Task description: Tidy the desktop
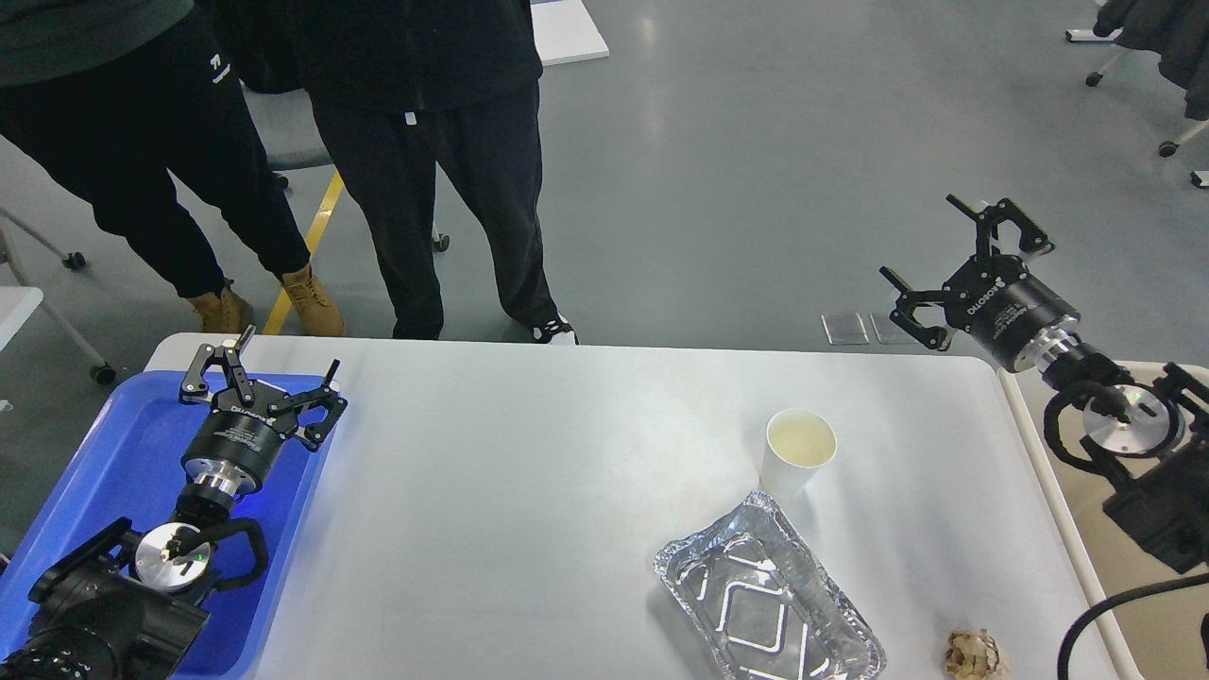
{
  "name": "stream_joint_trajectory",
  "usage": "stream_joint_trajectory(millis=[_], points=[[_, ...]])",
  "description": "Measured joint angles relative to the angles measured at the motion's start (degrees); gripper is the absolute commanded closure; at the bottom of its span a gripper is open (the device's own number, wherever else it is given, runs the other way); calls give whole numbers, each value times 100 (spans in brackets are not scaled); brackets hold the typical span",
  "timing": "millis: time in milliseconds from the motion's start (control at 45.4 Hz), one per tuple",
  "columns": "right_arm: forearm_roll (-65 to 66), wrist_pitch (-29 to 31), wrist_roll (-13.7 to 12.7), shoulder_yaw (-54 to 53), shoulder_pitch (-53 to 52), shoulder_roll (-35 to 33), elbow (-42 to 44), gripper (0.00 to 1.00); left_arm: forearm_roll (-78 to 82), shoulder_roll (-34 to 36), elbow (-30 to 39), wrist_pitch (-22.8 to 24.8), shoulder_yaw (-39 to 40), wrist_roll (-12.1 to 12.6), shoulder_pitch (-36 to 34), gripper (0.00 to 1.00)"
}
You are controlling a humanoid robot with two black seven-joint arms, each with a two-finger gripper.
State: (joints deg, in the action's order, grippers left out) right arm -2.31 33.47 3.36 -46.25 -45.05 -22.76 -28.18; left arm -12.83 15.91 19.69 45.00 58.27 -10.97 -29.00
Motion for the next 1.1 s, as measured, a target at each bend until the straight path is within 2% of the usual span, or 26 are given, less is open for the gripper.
stream_joint_trajectory(millis=[176, 353, 573, 881, 1102], points=[[-8, 2, -21, 588, -392, -401, -253, 0, 0, 0, 0, 0, 0, -6, 0, 0], [1, 21, -74, 1468, -988, -1076, -828, 0, 0, 0, 1, 0, 0, -8, 0, 0], [204, 236, -310, 3088, -2263, -1758, -1388, 0, 0, 0, 0, 0, 2, -7, 0, 0], [897, 485, -453, 5282, -4077, -2165, -2139, 0, 0, 0, 0, 0, 8, -6, 0, 0], [1441, 535, -458, 7432, -5626, -2168, -2815, 0, 1, 0, -1, 0, 4, 0, 0, 0]])
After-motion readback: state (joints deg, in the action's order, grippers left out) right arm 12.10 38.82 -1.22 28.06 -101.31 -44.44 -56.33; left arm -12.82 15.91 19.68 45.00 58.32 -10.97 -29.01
